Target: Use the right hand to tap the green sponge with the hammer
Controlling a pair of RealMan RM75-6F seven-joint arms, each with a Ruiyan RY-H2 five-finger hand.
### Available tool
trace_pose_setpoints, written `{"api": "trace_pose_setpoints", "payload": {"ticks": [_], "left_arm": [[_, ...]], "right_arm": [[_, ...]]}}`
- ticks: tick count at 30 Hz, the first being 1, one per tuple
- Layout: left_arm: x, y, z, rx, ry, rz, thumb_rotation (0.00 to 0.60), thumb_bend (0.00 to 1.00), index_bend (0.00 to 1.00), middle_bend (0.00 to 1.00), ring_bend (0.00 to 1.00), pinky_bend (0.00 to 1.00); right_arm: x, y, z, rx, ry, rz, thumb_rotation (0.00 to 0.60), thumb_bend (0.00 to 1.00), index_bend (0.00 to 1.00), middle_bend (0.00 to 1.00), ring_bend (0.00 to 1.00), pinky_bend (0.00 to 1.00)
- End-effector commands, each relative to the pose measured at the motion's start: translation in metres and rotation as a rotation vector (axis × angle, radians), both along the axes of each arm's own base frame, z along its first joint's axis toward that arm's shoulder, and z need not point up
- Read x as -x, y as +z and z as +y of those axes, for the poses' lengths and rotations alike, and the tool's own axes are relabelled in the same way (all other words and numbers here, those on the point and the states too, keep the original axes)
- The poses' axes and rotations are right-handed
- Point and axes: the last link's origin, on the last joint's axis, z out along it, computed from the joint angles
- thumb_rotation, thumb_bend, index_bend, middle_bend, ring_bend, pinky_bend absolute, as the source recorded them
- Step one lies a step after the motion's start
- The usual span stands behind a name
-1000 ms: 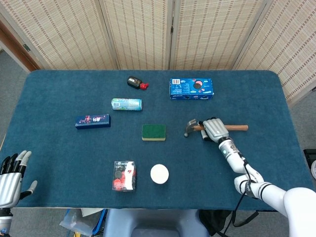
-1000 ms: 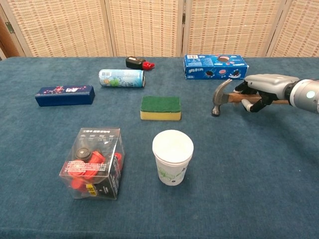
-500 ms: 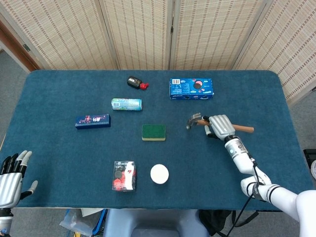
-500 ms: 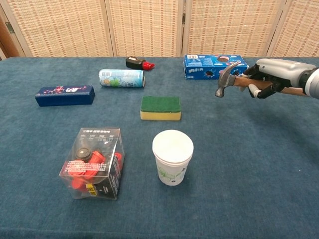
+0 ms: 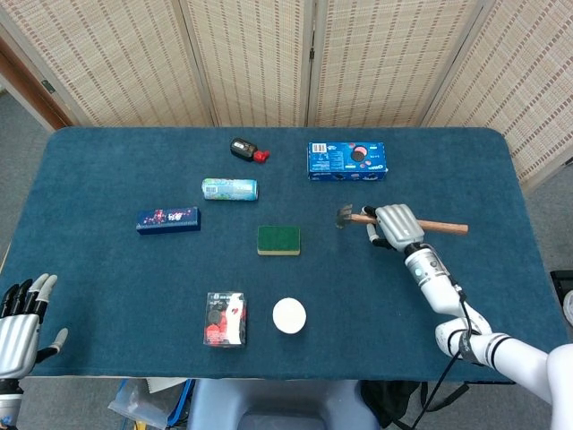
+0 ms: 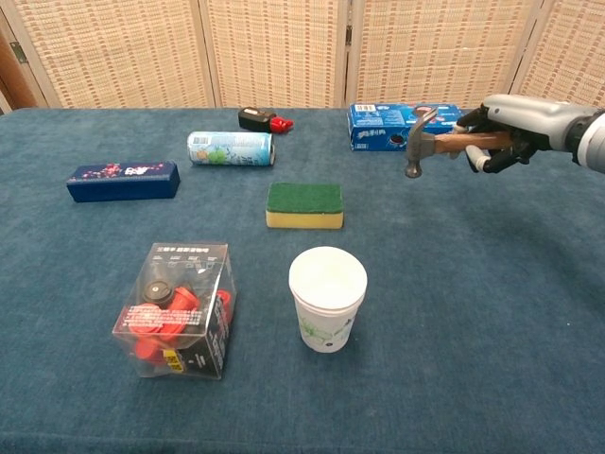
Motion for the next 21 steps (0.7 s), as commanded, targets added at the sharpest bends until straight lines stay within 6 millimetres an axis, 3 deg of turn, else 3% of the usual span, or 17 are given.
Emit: {"api": "trace_pose_setpoints", "payload": {"ticks": [1, 12, 21], "left_arm": [[0.000, 0.000, 0.000, 0.000, 0.000, 0.000, 0.600, 0.28, 0.00, 0.00, 0.01, 0.00], [0.004, 0.003, -0.006, -0.008, 0.010, -0.003, 0.600, 0.28, 0.00, 0.00, 0.01, 0.00], [0.006, 0.006, -0.009, -0.014, 0.020, -0.005, 0.600, 0.28, 0.00, 0.00, 0.01, 0.00]], "right_arm": [[-0.010, -0.003, -0.002, -0.014, 0.010, -0.023, 0.600, 0.77, 0.64, 0.78, 0.69, 0.75], [-0.058, -0.026, -0.006, -0.077, 0.064, -0.100, 0.600, 0.78, 0.65, 0.79, 0.70, 0.75], [-0.079, -0.048, -0.010, -0.115, 0.084, -0.088, 0.600, 0.78, 0.65, 0.79, 0.70, 0.75]]}}
